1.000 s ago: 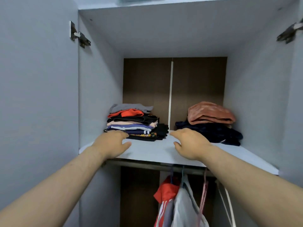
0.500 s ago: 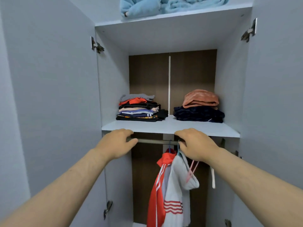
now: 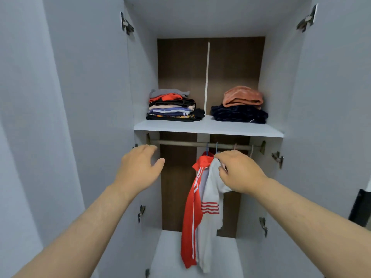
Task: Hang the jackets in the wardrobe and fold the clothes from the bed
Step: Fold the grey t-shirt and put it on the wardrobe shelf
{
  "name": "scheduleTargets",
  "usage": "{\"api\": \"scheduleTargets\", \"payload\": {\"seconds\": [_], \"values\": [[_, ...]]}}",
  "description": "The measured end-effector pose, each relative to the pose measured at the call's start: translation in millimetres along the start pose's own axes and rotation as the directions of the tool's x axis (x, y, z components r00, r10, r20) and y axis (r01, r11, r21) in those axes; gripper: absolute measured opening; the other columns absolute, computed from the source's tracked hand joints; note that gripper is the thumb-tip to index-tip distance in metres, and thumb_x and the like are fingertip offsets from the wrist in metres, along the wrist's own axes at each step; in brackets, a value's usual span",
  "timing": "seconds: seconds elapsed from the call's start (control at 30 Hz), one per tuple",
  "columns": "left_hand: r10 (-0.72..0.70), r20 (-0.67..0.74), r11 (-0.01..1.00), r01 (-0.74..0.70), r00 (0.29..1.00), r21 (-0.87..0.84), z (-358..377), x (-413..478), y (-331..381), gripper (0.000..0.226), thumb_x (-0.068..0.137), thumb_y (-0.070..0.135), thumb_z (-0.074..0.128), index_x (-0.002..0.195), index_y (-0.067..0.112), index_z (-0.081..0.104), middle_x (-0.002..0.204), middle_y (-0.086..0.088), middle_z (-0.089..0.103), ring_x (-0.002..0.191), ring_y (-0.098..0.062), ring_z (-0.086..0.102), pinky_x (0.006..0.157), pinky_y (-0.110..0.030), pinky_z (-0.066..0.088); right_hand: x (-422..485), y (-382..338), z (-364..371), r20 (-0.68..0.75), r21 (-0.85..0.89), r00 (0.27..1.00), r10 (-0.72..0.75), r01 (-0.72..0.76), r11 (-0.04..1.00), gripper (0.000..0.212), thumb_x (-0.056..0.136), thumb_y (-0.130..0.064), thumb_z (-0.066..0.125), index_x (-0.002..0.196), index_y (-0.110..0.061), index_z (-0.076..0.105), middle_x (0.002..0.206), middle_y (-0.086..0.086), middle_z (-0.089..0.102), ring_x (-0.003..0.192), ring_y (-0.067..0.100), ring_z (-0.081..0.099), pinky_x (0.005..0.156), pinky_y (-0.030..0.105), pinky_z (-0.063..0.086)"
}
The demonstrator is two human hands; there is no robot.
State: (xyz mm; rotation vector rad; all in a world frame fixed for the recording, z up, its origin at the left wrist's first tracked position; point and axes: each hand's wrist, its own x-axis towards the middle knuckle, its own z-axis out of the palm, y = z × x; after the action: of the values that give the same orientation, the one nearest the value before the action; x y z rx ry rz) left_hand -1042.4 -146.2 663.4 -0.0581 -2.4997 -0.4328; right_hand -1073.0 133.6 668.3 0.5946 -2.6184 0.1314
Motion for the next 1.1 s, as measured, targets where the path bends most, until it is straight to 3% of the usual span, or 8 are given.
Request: {"api": "scheduleTargets", "payload": {"seconds": [0.13,0.23,0.43,0.63,0.73,0.9,1.1], "values": [[-0.141,-0.066,0.990,0.141,0.988,0.001,-12.8,-22.7,-41.3,0.058,0.092,0.044,0.049,0.139,0.010,0.052,0.140,-0.015,0.052,0.131,-0.034,0.045,0.107,-0.044,0.036,-18.7,-42.2,9.1,0.024,0.006,1.000,0.017,-0.017,1.000,0.046,0.102,-0.034,0.045,0.147,-0.023,0.042,0.152,-0.003,0.044,0.140,0.017,0.039,0.115,0.032,0.031],[-0.201,-0.113,0.980,0.197,0.973,-0.039,-29.4,-34.6,-55.5,0.058,0.093,0.037,0.055,0.143,0.009,0.046,0.150,-0.020,0.039,0.141,-0.036,0.032,0.113,-0.046,0.029,-31.9,-45.9,3.5,0.001,-0.004,0.999,0.041,-0.041,0.999,0.047,0.101,-0.033,0.047,0.147,-0.022,0.041,0.151,-0.002,0.044,0.139,0.018,0.038,0.115,0.032,0.032],[-0.348,-0.243,0.937,0.323,0.906,-0.134,-66.5,-54.3,-79.6,0.067,0.088,0.026,0.064,0.147,0.008,0.039,0.155,-0.022,0.028,0.144,-0.037,0.026,0.116,-0.047,0.025,-52.0,-35.2,-19.3,-0.007,0.038,0.986,0.169,-0.169,0.985,0.057,0.099,-0.030,0.050,0.152,-0.017,0.034,0.154,0.004,0.038,0.142,0.024,0.033,0.115,0.037,0.033],[-0.610,-0.055,0.726,0.530,0.790,-0.438,-74.4,-45.3,-94.7,0.068,0.081,0.018,0.069,0.138,-0.003,0.038,0.133,-0.025,0.051,0.116,-0.042,0.053,0.096,-0.044,0.043,-78.2,-18.5,-41.8,-0.037,0.046,0.984,0.173,-0.171,0.984,0.057,0.098,-0.028,0.051,0.152,-0.019,0.034,0.153,0.003,0.039,0.141,0.023,0.034,0.114,0.036,0.035],[-0.629,0.039,0.682,0.575,0.776,-0.452,-67.4,-29.5,-107.6,0.057,0.077,0.020,0.068,0.124,-0.001,0.044,0.119,-0.021,0.059,0.102,-0.040,0.059,0.091,-0.047,0.050,-87.2,1.0,-47.2,-0.058,0.028,0.981,0.186,-0.185,0.982,0.053,0.097,-0.026,0.051,0.148,-0.019,0.039,0.147,0.002,0.044,0.135,0.023,0.039,0.109,0.034,0.038],[-0.645,0.033,0.698,0.607,0.763,-0.380,-45.4,-10.8,-154.8,0.048,0.070,0.020,0.064,0.109,-0.005,0.053,0.103,-0.027,0.064,0.092,-0.043,0.064,0.071,-0.042,0.051,-78.4,2.7,-35.3,-0.048,0.019,0.979,0.200,-0.200,0.980,0.056,0.096,-0.027,0.053,0.150,-0.017,0.038,0.149,0.003,0.044,0.136,0.024,0.039,0.110,0.035,0.038],[-0.624,-0.069,0.747,0.568,0.778,-0.346,-42.6,-16.0,-140.5,0.034,0.092,0.016,0.061,0.113,-0.003,0.043,0.113,-0.028,0.060,0.105,-0.046,0.059,0.090,-0.047,0.047,-50.0,-15.2,-12.4,-0.016,-0.010,0.990,0.138,-0.138,0.990,0.058,0.099,-0.036,0.049,0.153,-0.021,0.032,0.154,0.001,0.038,0.141,0.021,0.035,0.114,0.034,0.034]]}}
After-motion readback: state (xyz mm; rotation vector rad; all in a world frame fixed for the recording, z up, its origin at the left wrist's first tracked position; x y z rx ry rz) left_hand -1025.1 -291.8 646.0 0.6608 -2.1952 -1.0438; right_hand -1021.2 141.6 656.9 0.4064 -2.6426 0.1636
